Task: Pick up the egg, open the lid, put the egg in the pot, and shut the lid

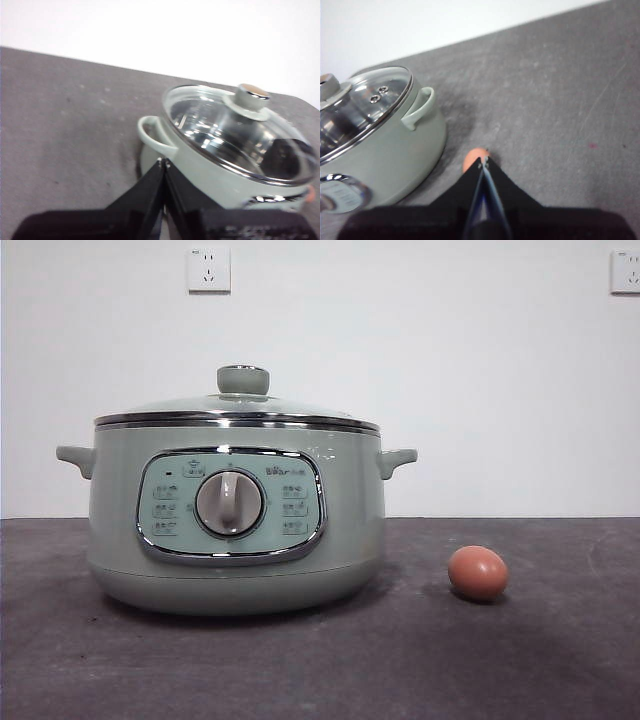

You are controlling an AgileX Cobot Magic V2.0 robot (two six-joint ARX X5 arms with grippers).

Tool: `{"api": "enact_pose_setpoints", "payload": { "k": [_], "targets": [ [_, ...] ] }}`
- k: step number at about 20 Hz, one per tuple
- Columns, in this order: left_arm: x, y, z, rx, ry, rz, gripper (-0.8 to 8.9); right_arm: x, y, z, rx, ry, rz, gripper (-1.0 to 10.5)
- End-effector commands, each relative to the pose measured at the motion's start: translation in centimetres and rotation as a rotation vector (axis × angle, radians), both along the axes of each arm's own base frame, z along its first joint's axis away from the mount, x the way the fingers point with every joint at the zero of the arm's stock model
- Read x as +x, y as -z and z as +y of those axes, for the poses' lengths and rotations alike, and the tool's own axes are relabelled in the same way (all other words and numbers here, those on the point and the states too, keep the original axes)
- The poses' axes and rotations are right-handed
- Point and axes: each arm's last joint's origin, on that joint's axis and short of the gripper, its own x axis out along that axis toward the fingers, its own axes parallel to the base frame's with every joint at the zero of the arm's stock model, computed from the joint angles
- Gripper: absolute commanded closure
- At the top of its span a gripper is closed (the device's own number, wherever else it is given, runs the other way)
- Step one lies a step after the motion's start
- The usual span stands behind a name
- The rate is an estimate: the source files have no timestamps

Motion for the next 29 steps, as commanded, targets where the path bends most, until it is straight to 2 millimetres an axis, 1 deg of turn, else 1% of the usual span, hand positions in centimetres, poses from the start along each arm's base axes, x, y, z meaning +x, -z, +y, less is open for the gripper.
{"api": "enact_pose_setpoints", "payload": {
  "k": [1,8,14,18,22,24,25,27,28,29],
  "targets": [
    [-0.3,-1.3,-0.2,-0.021,0.058,0.037,8.21,0.2,-2.4,0.2,-0.014,-0.065,0.023,9.6],
    [-0.5,-4.4,-0.7,0.030,0.273,0.150,8.21,0.7,-7.2,0.7,-0.136,-0.278,0.170,9.6],
    [-0.8,-6.8,-1.0,0.093,0.443,0.291,8.21,0.5,-9.9,0.7,-0.235,-0.384,0.339,9.6],
    [-1.6,-8.3,-1.0,0.156,0.506,0.402,8.21,-0.3,-10.6,0.6,-0.261,-0.425,0.456,9.6],
    [-1.9,-8.6,-1.1,0.173,0.530,0.430,8.21,-0.6,-10.4,0.7,-0.266,-0.443,0.483,9.6],
    [-1.9,-8.6,-1.1,0.174,0.530,0.429,8.10,-0.5,-10.4,0.7,-0.265,-0.443,0.483,9.4],
    [-1.9,-8.6,-1.1,0.166,0.523,0.430,7.35,-0.5,-10.5,0.7,-0.261,-0.439,0.484,9.0],
    [-1.8,-8.7,-1.1,0.155,0.502,0.432,3.07,-0.5,-10.5,0.7,-0.248,-0.430,0.490,5.8],
    [-1.7,-8.7,-1.0,0.161,0.488,0.436,1.54,-0.5,-10.5,0.7,-0.230,-0.416,0.499,4.0],
    [-1.7,-8.7,-1.0,0.161,0.488,0.437,1.27,-0.5,-10.5,0.7,-0.228,-0.414,0.500,3.0]
  ]
}}
